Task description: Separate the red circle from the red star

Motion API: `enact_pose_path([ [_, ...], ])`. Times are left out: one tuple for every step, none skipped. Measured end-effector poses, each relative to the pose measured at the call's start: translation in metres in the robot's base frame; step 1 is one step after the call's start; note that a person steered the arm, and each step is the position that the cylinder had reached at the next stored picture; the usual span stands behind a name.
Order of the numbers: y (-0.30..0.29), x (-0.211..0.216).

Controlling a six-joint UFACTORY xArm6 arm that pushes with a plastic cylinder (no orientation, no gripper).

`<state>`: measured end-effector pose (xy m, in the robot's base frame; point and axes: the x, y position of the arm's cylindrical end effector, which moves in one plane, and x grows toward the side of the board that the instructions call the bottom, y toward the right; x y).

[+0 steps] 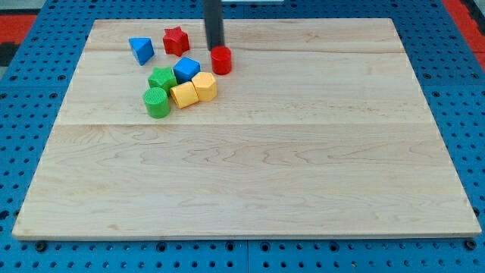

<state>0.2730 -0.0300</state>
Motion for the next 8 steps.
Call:
enact_pose_path([
  [0.03, 0.011],
  [0.031, 0.011],
  [-0.001, 0.007],
  [-0.023, 0.019],
  [-0.026, 0.03],
  [-0.014, 0.013],
  [0.016, 0.016],
  [0.016, 0.029],
])
